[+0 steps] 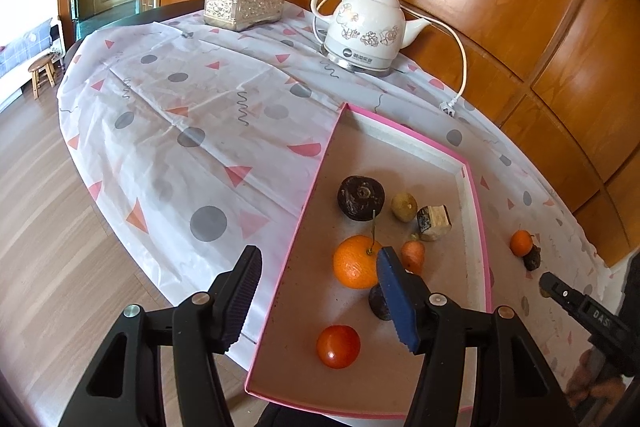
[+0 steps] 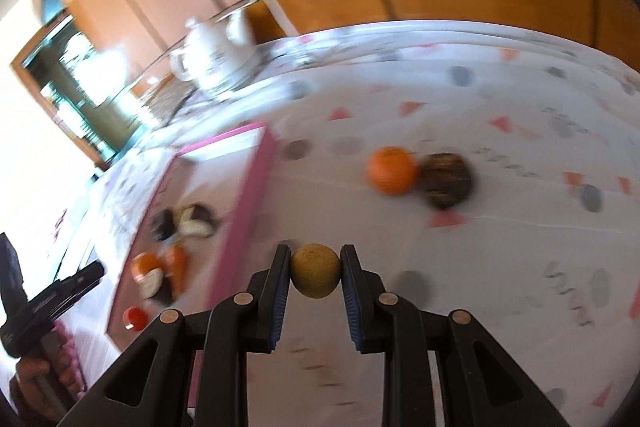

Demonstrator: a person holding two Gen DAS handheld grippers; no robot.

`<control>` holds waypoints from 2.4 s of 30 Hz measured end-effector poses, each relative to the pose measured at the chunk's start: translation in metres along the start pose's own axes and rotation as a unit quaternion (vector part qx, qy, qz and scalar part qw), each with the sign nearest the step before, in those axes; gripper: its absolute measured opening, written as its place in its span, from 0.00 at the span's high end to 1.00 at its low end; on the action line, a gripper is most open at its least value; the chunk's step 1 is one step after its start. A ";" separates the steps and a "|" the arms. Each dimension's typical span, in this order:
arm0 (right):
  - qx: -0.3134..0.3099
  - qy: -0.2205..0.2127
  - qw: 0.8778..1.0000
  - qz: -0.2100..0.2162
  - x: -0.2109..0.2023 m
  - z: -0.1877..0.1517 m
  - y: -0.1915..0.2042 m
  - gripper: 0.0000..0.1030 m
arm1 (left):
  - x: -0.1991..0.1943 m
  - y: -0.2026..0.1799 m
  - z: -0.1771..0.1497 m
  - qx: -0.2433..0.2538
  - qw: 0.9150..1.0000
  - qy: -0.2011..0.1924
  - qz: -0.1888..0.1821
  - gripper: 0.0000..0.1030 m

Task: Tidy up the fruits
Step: 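Carry the yellow fruit into the pink tray and open the right gripper, then withdraw the open right gripper from the tray back over the cloth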

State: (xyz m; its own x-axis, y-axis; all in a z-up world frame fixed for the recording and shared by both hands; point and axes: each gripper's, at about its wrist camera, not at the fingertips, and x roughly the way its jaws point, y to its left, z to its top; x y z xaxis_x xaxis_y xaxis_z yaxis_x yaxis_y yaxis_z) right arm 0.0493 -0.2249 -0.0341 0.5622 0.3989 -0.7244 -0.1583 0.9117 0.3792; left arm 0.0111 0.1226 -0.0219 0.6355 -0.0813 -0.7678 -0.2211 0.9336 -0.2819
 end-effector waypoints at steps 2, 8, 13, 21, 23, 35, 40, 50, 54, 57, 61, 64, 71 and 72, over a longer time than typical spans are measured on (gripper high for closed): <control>-0.020 0.006 1.000 0.016 0.004 0.000 0.019 0.76 | 0.000 0.003 0.001 -0.006 1.000 -0.002 0.001 0.41; -0.069 0.032 0.996 0.053 0.020 -0.003 0.068 0.76 | 0.006 0.012 0.001 -0.023 1.000 0.008 0.003 0.41; -0.110 0.053 0.991 0.054 0.037 -0.011 0.099 0.75 | 0.007 0.013 0.001 -0.021 1.000 0.008 0.003 0.41; -0.133 0.062 0.989 0.030 0.050 -0.019 0.105 0.72 | 0.009 0.013 0.000 -0.021 1.000 0.012 0.003 0.41; -0.130 0.058 0.989 0.027 0.048 -0.019 0.102 0.69 | 0.009 0.012 0.000 -0.019 1.000 0.012 0.002 0.41; -0.093 0.014 0.995 -0.018 0.013 -0.020 0.064 0.66 | 0.004 0.002 0.000 -0.002 1.000 0.006 -0.003 0.41; -0.052 -0.001 0.997 -0.057 -0.001 -0.020 0.028 0.65 | 0.002 -0.005 -0.001 0.013 1.000 0.004 -0.009 0.41; 0.040 -0.025 0.988 -0.146 -0.027 -0.025 -0.054 0.65 | 0.003 -0.011 -0.003 0.023 1.000 0.010 -0.007 0.41; 0.070 -0.036 0.980 -0.182 -0.036 -0.029 -0.079 0.65 | 0.004 -0.014 -0.004 0.029 0.999 0.011 -0.007 0.41; 0.095 -0.044 0.973 -0.208 -0.044 -0.032 -0.099 0.65 | 0.004 -0.016 -0.004 0.032 0.999 0.011 -0.006 0.41; 0.118 -0.055 0.962 -0.242 -0.054 -0.036 -0.121 0.65 | 0.004 -0.019 -0.004 0.035 0.999 0.012 -0.004 0.41; 0.132 -0.062 0.954 -0.263 -0.062 -0.040 -0.136 0.65 | 0.005 -0.022 -0.005 0.040 0.999 0.013 -0.004 0.41; 0.170 -0.080 0.932 -0.310 -0.077 -0.046 -0.169 0.65 | 0.007 -0.030 -0.005 0.054 0.998 0.015 -0.004 0.41; 0.175 -0.084 0.927 -0.320 -0.080 -0.048 -0.174 0.65 | 0.007 -0.031 -0.005 0.056 0.998 0.015 -0.004 0.41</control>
State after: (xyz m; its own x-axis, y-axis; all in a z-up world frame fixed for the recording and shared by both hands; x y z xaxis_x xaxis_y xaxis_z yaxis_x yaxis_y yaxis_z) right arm -0.0071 -0.4104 -0.0694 0.5731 -0.2595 -0.7773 0.5080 0.8568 0.0885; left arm 0.0186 0.0911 -0.0211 0.6146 -0.0979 -0.7828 -0.1312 0.9658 -0.2238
